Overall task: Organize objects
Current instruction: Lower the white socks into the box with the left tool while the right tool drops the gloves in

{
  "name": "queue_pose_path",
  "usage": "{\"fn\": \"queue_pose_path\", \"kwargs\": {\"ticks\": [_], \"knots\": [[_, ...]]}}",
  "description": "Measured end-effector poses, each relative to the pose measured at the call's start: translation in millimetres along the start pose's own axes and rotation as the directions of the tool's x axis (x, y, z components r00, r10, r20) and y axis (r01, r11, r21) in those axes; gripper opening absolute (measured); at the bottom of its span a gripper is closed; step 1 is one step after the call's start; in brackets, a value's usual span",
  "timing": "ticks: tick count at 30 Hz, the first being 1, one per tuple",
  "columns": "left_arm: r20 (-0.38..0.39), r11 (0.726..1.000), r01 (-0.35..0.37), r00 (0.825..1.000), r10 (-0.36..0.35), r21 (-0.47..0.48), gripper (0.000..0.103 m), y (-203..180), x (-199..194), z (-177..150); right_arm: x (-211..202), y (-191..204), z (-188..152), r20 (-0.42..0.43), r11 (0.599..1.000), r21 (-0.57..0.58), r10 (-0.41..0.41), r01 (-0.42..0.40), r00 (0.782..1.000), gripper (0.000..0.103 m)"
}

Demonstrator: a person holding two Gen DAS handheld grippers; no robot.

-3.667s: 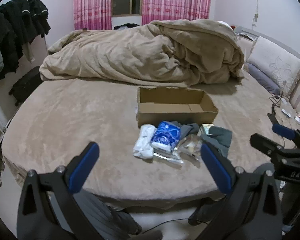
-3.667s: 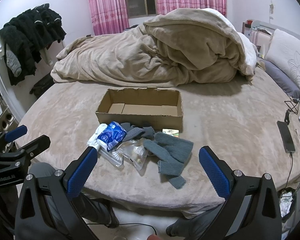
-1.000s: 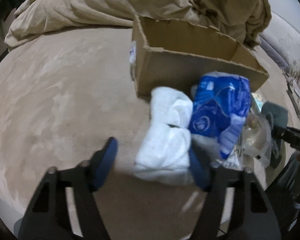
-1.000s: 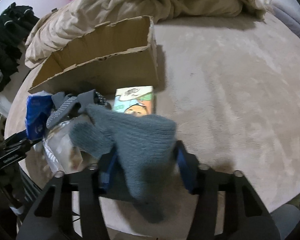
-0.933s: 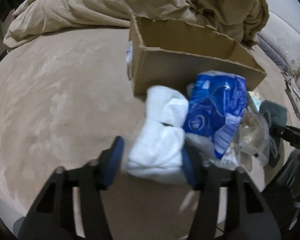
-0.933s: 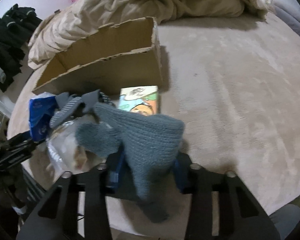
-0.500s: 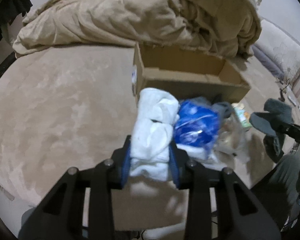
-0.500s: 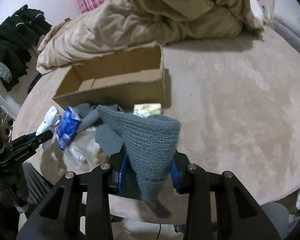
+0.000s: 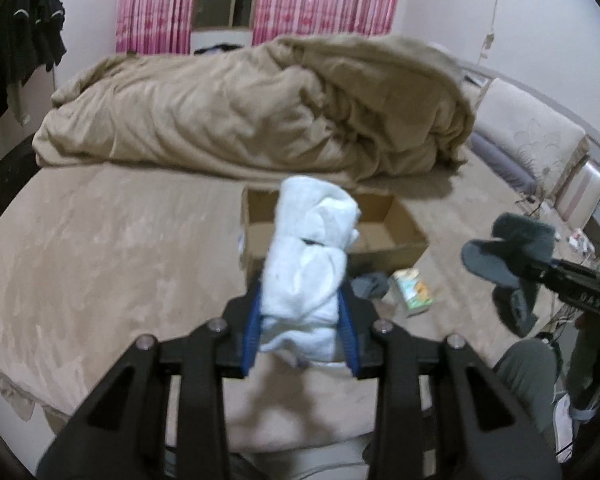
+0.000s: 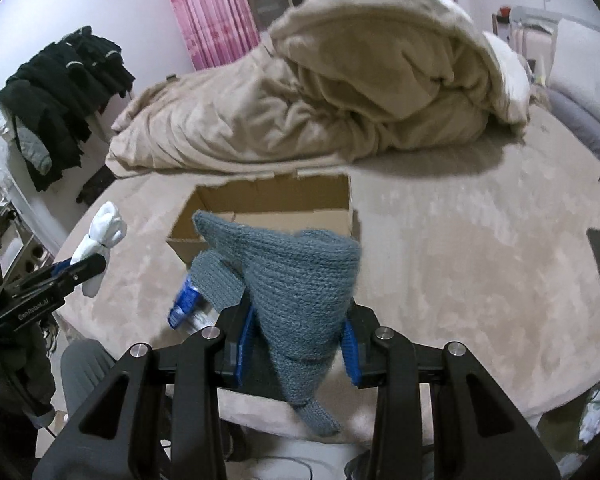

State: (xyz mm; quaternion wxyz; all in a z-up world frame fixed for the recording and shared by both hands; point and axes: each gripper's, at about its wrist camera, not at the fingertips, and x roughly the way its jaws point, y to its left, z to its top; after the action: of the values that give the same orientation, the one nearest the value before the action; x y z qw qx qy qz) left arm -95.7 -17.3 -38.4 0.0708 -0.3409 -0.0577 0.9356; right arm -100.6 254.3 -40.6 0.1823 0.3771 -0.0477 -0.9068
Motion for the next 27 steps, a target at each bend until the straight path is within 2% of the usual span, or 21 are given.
{"fn": "queue_pose_path", "kwargs": {"ticks": [8,16,22,27], "knots": [[0.040,1.000,0.030,0.999,-0.030,0.008,0.034,-17.9,-12.6,23.9,-23.9,14.3,25.0,0.081,0.998,-0.063,0.010,-0.004,0.997,0.038],[0.081,0.999,0.045,0.996,-0.046,0.021,0.034,-29.3,-4.5,55.1,-19.1,20.4,55.9,0.133,0.994,-0.107,0.041,-0.027,0.990,0.038],[0.064,0.996,0.082,0.994,-0.085,0.037,0.034,-41.1,32.2,67.9,1.6,20.0,81.9,0.150,0.989,-0.144,0.047,-0.025,0.988,0.038],[0.025,0.994,0.096,0.995,-0.097,0.044,0.034,-46.6,82.0,71.9,37.7,13.4,93.3,0.119,0.990,-0.142,0.032,-0.015,0.992,0.038]]}}
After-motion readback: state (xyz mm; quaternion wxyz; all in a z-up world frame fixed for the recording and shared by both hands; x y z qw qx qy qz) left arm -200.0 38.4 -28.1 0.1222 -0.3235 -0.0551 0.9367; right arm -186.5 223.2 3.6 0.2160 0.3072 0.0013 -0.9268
